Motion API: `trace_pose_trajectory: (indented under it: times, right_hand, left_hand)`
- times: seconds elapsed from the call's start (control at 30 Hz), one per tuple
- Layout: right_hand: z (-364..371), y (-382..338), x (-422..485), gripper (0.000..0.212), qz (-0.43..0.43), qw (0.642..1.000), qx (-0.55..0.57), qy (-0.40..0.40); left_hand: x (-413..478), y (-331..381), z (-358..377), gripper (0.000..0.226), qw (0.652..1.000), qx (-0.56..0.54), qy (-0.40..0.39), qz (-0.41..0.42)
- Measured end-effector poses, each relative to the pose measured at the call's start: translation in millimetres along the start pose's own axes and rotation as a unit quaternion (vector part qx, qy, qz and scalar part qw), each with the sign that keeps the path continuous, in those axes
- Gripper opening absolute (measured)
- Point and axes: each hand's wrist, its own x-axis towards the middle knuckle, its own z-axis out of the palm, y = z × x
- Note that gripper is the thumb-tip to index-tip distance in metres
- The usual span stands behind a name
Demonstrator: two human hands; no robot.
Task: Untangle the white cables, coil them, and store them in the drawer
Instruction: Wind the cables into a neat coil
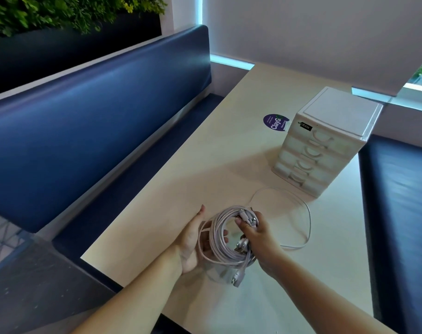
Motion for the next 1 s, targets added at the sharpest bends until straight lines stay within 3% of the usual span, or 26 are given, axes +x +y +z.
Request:
trace_pose_trajectory:
  times: [0.13,0.3,0.4,0.5,0.63,0.77,0.9,1.0]
  right_hand:
    - [-4.4,-2.7,1.8,0.013,-0.014,0.999,0.027,0.043]
    - [-7.8,-5.1,3.2,0.010,-0.029,0.994,0.058,0.086]
    - [-9.5,-7.9,7.0,0.009,-0.036,0.991,0.072,0.112]
    - [-7.3,-10.0,6.3,0.011,-0.037,0.992,0.062,0.106]
    - [-3.7,-9.9,2.5,0.015,-0.036,0.992,0.059,0.104]
    - [-2.4,-14.0,2.7,0.012,-0.015,0.993,0.066,0.095]
    - [3.7,-18.2,-1.3,0.010,0.004,0.994,0.081,0.074]
    - [4.9,-19.7,-3.0,0.010,0.000,0.995,0.074,0.064]
  left_hand:
    - [-7.7,-15.4,9.5,0.070,0.994,-0.106,0.002,0.026]
    - [-14.0,-31.8,12.8,0.061,0.962,-0.264,0.032,0.067]
    - [-18.5,-37.6,17.5,0.059,0.976,-0.205,0.034,0.060]
    - [-21.2,-36.9,30.9,0.048,0.997,-0.051,0.027,0.048]
    - [-19.5,-28.6,44.0,0.027,0.990,0.088,0.077,0.082]
    - [-19.7,-21.5,48.8,0.034,0.984,0.071,0.106,0.127]
    - [-16.2,-15.1,51.9,0.036,0.985,-0.006,0.094,0.146]
    - [-13.2,-11.7,51.7,0.038,0.985,0.013,0.072,0.159]
